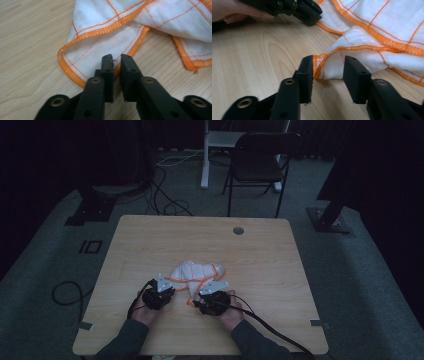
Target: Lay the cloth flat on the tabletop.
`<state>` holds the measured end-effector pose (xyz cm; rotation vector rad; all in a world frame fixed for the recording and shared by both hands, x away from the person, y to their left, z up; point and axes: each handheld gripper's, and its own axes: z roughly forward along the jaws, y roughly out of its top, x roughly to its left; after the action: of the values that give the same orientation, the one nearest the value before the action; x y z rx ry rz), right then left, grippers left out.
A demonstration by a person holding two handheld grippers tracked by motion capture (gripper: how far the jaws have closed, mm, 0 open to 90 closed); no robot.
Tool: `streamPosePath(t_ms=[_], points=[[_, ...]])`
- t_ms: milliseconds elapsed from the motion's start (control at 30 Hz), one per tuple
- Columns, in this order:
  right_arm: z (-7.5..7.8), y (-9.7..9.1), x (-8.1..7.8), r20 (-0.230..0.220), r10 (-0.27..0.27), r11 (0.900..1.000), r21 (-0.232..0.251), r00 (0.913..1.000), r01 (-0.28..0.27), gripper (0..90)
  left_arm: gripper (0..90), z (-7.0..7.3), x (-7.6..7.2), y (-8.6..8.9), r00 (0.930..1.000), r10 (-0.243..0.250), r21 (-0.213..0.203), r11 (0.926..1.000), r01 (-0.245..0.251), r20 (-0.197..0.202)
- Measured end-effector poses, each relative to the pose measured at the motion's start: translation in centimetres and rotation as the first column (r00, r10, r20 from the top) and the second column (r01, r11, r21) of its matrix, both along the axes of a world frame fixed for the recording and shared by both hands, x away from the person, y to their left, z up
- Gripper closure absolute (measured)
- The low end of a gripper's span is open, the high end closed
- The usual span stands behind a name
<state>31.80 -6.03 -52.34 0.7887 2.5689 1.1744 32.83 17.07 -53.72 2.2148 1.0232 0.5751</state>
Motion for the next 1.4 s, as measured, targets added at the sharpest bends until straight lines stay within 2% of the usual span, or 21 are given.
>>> streamPosePath(t_ms=[133, 200, 533, 700, 767, 800, 933, 1100, 1300, 1400], points=[[0.0, -0.1, 0.5, 0.002, -0.006, 0.9999, -0.012, 1.0000, 0.006, 83.7, 88.0, 0.0, 0.0, 0.1, 1.0000, 0.004, -0.001, 1.0000, -0.004, -0.001], [0.2, -0.4, 0.6, 0.016, -0.020, 0.9996, -0.022, 0.9997, 0.020, 88.2, 88.7, 0.0, 0.1, 0.1, 1.0000, 0.004, -0.003, 1.0000, -0.004, -0.002], [2.0, -2.6, 1.6, 0.087, -0.085, 0.9952, -0.040, 0.9926, 0.089, 90.0, 89.1, 0.1, -0.3, 0.4, 1.0000, 0.001, 0.030, 0.9996, -0.001, 0.003], [2.5, -4.5, 2.2, 0.089, -0.141, 0.9891, -0.027, 0.9859, 0.144, 90.0, 89.1, 0.1, -0.5, 0.9, 1.0000, 0.006, 0.029, 0.9996, -0.006, -0.001], [2.6, -4.9, 2.2, 0.077, -0.137, 0.9903, -0.013, 0.9875, 0.138, 90.0, 89.1, 0.1, -0.5, 1.0, 1.0000, 0.007, 0.026, 0.9996, -0.007, -0.002], [2.6, -4.8, 2.0, 0.063, -0.126, 0.9920, -0.007, 0.9901, 0.126, 87.9, 89.1, 0.1, -0.5, 1.0, 1.0000, 0.008, 0.028, 0.9996, -0.008, -0.003], [1.9, -3.5, 1.0, 0.053, -0.066, 0.9978, -0.002, 0.9964, 0.066, 76.3, 89.0, 0.1, -0.6, 1.0, 0.9999, 0.012, 0.025, 0.9996, -0.012, 0.001], [0.7, -2.1, 0.2, 0.006, -0.013, 0.9994, 0.032, 0.9999, 0.012, 65.5, 89.0, 0.1, -0.6, 1.0, 0.9999, 0.012, 0.023, 0.9997, -0.012, 0.003], [0.2, -1.0, 0.0, -0.028, 0.018, 0.9985, 0.052, 0.9995, -0.016, 60.3, 88.9, 0.0, -0.6, 0.9, 0.9999, 0.015, 0.023, 0.9996, -0.015, 0.004], [0.1, -0.5, 0.0, -0.022, 0.024, 0.9994, 0.025, 0.9995, -0.023, 60.1, 88.9, 0.0, -0.6, 0.9, 0.9999, 0.014, 0.027, 0.9995, -0.015, 0.009]])
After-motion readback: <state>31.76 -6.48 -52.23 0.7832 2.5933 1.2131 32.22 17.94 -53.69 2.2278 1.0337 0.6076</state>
